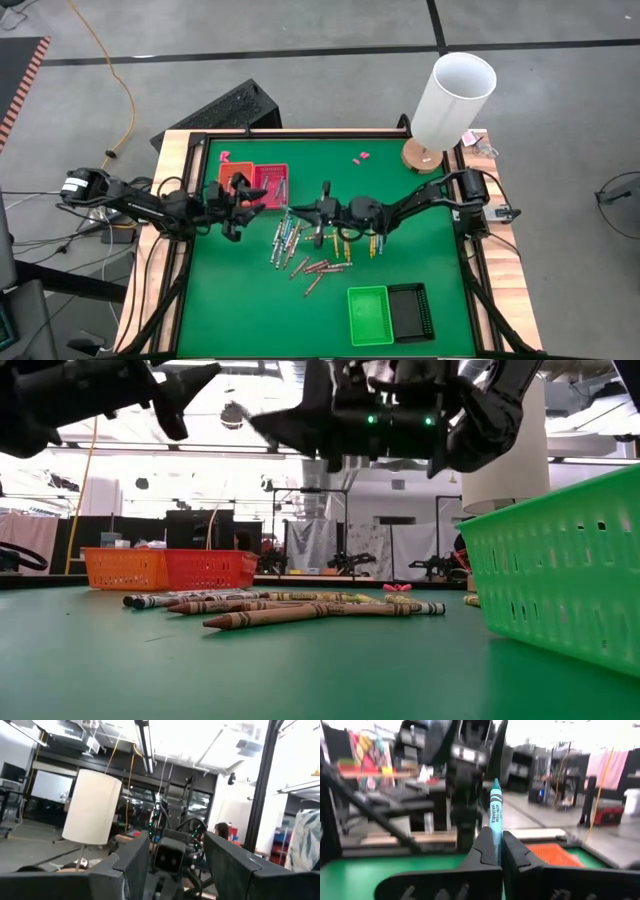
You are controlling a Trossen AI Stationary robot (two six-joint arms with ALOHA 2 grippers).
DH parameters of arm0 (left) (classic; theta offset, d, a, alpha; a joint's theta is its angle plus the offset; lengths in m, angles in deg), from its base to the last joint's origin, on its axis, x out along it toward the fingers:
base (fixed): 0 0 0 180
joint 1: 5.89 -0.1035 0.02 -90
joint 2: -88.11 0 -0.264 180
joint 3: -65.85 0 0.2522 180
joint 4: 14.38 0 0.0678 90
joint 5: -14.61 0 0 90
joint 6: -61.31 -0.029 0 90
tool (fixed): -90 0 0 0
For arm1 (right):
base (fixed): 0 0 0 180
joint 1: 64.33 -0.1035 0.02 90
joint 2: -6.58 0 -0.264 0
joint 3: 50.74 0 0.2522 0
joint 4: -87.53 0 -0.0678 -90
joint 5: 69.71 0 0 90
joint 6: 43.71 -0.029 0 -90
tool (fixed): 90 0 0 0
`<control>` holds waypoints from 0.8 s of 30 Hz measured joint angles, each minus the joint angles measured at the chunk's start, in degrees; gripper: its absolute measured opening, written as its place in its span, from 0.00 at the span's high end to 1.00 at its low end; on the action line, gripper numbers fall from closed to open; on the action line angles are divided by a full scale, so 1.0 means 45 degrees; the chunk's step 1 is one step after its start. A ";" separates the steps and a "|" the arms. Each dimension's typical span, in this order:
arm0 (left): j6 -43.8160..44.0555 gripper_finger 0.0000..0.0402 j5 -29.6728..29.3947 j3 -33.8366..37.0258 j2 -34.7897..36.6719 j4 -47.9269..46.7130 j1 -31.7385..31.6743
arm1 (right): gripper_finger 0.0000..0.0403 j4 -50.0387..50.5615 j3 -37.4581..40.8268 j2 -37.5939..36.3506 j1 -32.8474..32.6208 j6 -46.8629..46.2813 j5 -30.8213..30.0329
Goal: Sort crayons
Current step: Put the blue crayon into the red bin
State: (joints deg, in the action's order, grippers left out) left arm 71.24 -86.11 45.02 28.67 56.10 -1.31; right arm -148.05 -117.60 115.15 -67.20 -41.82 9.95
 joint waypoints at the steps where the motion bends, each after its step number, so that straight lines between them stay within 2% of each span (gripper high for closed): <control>1: -0.0018 0.56 0.0000 0.0030 -0.0002 -0.0004 0.0000 | 0.99 -0.0347 0.0000 0.0000 0.0019 0.0000 -0.0005; 6: -0.0241 0.56 -0.0005 0.0053 -0.0254 -0.0115 0.0000 | 0.99 -0.1654 -0.0005 0.0000 -0.0016 0.0015 0.0000; 13: -0.0189 0.56 -0.0461 0.0028 -0.0883 0.0005 -0.0005 | 0.99 -0.2242 -0.0019 0.0000 -0.0049 0.0015 0.0549; 24: -0.0955 0.56 0.0320 -0.1656 -0.2746 0.0041 0.0000 | 0.99 -0.2226 -0.0019 0.0000 0.0004 -0.0083 0.0661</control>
State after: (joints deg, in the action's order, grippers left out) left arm 66.94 -84.67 37.57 16.31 56.28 -1.31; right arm -158.06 -117.69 115.15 -67.18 -42.19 12.92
